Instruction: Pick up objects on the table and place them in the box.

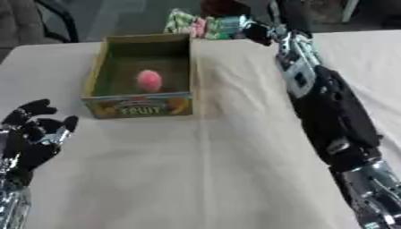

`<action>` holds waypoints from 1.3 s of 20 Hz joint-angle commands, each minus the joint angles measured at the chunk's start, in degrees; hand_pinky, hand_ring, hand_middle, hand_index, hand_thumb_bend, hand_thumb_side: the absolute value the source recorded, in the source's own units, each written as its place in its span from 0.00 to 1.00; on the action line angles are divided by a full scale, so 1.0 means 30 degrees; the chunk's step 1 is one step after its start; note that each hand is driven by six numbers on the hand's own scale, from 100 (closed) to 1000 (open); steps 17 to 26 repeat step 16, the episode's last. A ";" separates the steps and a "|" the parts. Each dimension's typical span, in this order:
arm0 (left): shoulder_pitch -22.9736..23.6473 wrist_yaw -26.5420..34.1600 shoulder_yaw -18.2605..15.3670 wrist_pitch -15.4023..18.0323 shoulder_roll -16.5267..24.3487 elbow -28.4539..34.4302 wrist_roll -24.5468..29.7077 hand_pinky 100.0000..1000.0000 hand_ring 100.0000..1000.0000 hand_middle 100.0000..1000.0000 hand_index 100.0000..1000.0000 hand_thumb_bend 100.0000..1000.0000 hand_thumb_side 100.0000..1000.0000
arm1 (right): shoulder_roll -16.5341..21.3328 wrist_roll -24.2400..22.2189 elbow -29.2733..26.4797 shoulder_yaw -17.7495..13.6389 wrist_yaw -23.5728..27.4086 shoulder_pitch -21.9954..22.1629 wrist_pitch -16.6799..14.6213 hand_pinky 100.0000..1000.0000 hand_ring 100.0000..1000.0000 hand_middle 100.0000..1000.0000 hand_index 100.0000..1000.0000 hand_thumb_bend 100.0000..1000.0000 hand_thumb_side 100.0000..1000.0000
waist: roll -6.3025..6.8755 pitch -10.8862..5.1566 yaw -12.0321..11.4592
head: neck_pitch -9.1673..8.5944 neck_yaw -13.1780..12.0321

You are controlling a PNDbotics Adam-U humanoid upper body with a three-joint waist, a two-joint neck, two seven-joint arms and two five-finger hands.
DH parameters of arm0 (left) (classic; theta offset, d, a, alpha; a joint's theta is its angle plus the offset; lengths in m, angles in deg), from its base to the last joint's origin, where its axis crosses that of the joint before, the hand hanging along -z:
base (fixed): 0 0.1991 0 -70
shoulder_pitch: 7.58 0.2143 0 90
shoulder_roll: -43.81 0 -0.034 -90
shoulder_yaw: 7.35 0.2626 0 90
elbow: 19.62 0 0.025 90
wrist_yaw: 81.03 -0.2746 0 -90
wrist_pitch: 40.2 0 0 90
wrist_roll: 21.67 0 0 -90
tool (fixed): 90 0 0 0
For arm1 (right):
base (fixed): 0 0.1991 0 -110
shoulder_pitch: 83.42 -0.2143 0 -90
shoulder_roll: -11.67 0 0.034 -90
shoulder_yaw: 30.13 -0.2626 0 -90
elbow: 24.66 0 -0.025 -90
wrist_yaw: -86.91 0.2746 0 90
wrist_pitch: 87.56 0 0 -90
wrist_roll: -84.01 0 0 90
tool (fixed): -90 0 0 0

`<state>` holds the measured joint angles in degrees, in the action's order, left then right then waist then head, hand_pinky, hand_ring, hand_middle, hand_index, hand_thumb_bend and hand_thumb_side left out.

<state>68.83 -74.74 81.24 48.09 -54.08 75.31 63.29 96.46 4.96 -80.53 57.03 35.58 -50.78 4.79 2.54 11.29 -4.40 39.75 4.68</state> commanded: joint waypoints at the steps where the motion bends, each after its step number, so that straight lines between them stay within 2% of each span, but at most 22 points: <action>1: -0.0069 -0.0069 -0.0255 0.0025 0.0502 0.0316 -0.0151 0.53 0.48 0.55 0.71 0.50 0.00 | 0.1798 -0.0061 -0.1120 -0.0175 0.2202 0.0362 -0.0413 0.72 0.85 0.71 0.89 0.00 0.30 | 0.0022 -0.0370 0.0089 | 0.0066 -0.0232; 7: 0.0011 -0.0092 -0.0351 0.0044 0.0538 0.0328 -0.0252 0.53 0.48 0.55 0.71 0.50 0.00 | 0.3463 -0.0092 -0.2313 -0.0707 0.4861 0.2126 -0.0390 0.72 0.85 0.70 0.89 0.00 0.32 | -0.0004 -0.0402 0.0390 | 0.0122 -0.0412; 15: 0.0096 -0.0123 -0.0433 0.0047 0.0597 0.0315 -0.0320 0.53 0.48 0.55 0.71 0.50 0.00 | 0.4493 0.0205 -0.3300 -0.1428 0.7124 0.3871 -0.0043 0.71 0.85 0.69 0.89 0.00 0.33 | -0.0014 -0.0390 0.0565 | 0.0152 -0.0477; 26: 0.0097 -0.0125 -0.0444 0.0054 0.0595 0.0320 -0.0328 0.53 0.48 0.55 0.71 0.50 0.00 | 0.4589 0.0257 -0.3322 -0.1490 0.7322 0.4044 -0.0020 0.71 0.85 0.69 0.89 0.00 0.34 | -0.0019 -0.0388 0.0575 | 0.0168 -0.0503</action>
